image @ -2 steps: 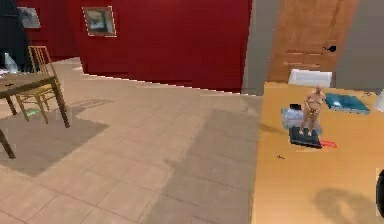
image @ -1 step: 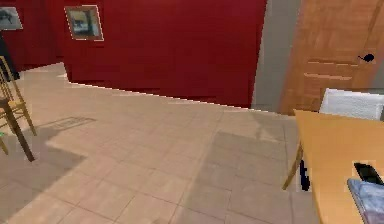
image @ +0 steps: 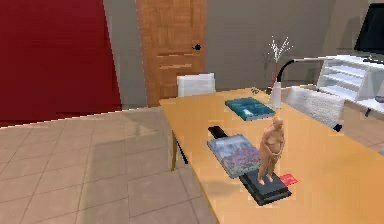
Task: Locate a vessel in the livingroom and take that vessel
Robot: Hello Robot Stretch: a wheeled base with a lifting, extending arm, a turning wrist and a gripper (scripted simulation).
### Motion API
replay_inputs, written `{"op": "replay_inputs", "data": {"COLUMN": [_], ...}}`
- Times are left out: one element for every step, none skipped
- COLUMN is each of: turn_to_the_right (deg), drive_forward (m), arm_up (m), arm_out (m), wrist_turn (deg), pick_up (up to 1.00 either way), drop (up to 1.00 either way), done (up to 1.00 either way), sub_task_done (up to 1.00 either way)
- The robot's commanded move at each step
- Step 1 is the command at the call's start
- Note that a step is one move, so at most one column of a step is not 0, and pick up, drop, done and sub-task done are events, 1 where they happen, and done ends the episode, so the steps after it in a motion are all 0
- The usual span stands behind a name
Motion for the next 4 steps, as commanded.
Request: {"op": "replay_inputs", "data": {"turn_to_the_right": [0.0,-24.0,0.0,27.0], "drive_forward": [0.05,0.0,0.45,0.0], "arm_up": [0.0,0.0,0.0,0.0], "arm_out": [0.0,0.0,0.0,0.0], "wrist_turn": [0.0,0.0,0.0,0.0], "pick_up": [0.0,0.0,0.0,0.0], "drop": [0.0,0.0,0.0,0.0], "done": [0.0,0.0,0.0,0.0], "sub_task_done": [0.0,0.0,0.0,0.0]}}
